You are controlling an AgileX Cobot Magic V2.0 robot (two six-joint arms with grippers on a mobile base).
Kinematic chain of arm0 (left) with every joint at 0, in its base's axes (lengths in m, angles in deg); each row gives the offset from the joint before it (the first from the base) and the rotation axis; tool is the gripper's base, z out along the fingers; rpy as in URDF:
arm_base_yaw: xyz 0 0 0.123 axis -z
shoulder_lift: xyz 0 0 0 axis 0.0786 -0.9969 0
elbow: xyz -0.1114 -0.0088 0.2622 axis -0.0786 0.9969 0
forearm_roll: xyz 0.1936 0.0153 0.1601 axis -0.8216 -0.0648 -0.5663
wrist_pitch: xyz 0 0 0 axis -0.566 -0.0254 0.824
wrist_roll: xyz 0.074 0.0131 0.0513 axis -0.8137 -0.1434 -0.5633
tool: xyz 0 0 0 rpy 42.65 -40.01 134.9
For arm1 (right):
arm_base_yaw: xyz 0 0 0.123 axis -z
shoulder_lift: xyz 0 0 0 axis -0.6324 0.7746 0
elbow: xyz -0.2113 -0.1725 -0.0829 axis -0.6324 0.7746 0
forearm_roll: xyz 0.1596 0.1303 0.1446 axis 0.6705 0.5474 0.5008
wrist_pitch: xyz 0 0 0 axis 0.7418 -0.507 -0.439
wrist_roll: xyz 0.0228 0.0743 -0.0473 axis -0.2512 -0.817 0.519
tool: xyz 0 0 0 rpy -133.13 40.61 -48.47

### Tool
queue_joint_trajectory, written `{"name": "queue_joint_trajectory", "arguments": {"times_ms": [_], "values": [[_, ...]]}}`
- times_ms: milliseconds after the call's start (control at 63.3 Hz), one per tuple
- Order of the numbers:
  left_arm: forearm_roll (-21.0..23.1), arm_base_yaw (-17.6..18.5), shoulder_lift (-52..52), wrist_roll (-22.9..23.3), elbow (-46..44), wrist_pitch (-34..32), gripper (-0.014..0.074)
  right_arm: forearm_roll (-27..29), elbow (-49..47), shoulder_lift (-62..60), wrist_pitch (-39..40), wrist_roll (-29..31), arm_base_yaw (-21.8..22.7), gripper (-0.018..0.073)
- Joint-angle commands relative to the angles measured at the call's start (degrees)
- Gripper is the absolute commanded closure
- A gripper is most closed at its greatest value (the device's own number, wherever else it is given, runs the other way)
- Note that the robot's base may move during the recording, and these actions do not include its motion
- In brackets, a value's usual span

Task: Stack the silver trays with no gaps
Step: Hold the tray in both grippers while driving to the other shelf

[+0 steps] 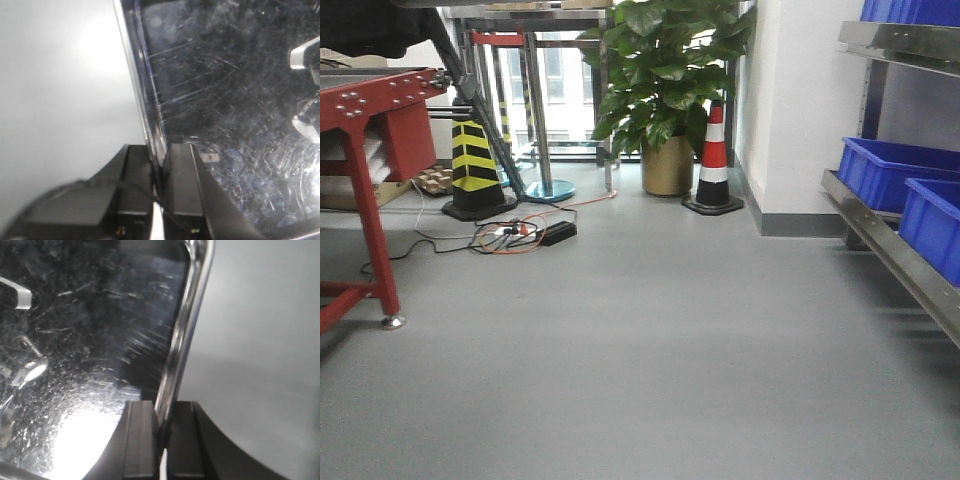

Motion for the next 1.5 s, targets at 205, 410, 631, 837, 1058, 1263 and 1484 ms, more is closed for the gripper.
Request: {"name": "queue_joint_trajectory", "arguments": {"times_ms": [205, 410, 631, 837, 1058, 1263, 1484], "values": [[-3.12, 0.15, 1.74, -1.34, -1.31, 4.68, 0.0645, -3.50, -1.66, -2.23, 1.65, 1.70, 0.37, 0.0502], [-3.12, 0.15, 1.74, -1.34, -1.31, 4.68, 0.0645, -3.50, -1.66, -2.23, 1.65, 1.70, 0.37, 0.0502], [-3.12, 0.15, 1.74, -1.34, -1.31, 4.58, 0.0644, -3.50, -1.66, -2.23, 1.65, 1.70, 0.37, 0.0502], [-2.81, 0.15, 1.74, -1.34, -1.31, 4.58, 0.0644, -3.51, -1.66, -2.09, 1.65, 1.70, 0.37, 0.0502], [-2.66, 0.15, 1.71, -1.34, -1.31, 4.58, 0.0645, -3.51, -1.66, -2.04, 1.70, 1.70, 0.37, 0.0502], [-2.66, 0.15, 1.27, -1.34, -1.31, 4.58, 0.0645, -3.51, -1.66, -1.98, 1.71, 1.70, 0.37, 0.0502], [-2.77, 0.15, 1.14, -1.34, -1.31, 4.58, 0.0645, -3.51, -1.66, -1.98, 1.71, 1.70, 0.37, 0.0502]]}}
